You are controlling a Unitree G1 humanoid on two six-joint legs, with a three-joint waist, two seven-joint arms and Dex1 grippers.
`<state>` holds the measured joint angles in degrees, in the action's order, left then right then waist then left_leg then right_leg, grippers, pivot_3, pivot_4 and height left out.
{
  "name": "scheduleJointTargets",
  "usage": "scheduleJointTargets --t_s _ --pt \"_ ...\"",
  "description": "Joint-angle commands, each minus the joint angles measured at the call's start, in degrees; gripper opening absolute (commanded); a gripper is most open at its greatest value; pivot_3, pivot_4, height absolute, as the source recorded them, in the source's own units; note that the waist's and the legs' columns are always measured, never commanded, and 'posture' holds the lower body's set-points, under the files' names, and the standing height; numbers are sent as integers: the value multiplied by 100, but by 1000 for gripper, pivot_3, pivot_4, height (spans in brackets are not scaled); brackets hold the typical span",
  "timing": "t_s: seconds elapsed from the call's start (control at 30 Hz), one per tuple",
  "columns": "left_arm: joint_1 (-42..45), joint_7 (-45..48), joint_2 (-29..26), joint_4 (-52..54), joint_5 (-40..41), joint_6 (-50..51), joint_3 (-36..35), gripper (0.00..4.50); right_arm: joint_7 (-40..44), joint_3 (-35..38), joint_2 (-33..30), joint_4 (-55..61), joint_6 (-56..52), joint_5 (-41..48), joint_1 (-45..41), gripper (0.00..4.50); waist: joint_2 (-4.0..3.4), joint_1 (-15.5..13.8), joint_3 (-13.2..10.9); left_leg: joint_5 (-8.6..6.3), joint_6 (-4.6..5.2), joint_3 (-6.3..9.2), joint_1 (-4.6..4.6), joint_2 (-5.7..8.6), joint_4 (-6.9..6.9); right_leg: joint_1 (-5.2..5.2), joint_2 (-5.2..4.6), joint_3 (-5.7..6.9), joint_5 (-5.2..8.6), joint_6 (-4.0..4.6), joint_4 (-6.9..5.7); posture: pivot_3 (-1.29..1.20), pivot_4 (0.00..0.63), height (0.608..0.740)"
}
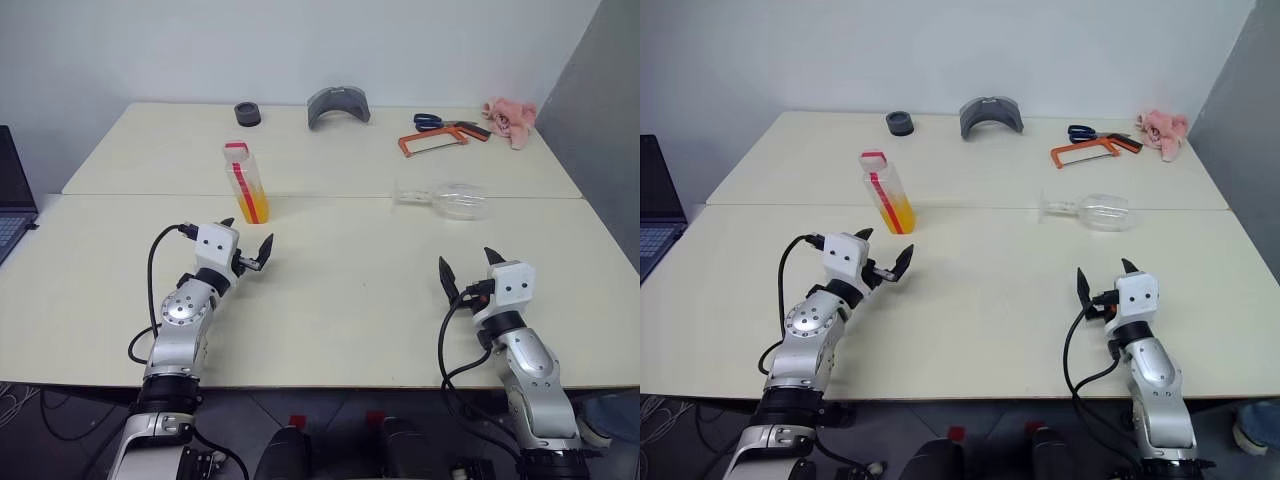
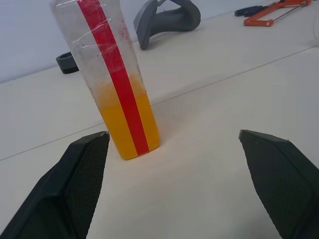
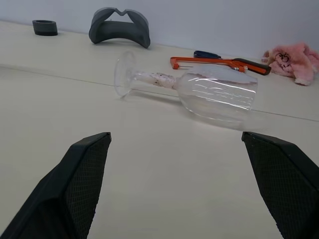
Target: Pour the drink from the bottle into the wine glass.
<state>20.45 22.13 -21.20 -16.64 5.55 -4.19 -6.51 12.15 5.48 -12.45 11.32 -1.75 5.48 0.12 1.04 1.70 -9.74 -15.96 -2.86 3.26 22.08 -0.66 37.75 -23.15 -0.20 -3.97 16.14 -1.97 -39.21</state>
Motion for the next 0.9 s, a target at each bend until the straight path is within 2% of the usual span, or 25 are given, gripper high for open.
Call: scheduleJointTargets --t_s 0.03,0.6,0.9 --pt "114 49 -1 25 16 -238 0 4470 -47 53 -13 234 56 -10 -5 4500 0 0 0 0 0 0 0 0 0 0 0 0 0 0 0 0 150 740" --pt "146 37 -51 -137 14 -661 -78 4470 38 -37 19 241 57 17 -1 4500 0 0 0 0 0 1 0 0 1 1 0 1 0 0 0 0 150 740" --pt "236 -115 27 -273 65 -647 -195 4470 427 -212 -140 366 88 115 -74 4500 0 1 0 0 0 1 1 2 1 1 0 2 0 0 0 0 150 740"
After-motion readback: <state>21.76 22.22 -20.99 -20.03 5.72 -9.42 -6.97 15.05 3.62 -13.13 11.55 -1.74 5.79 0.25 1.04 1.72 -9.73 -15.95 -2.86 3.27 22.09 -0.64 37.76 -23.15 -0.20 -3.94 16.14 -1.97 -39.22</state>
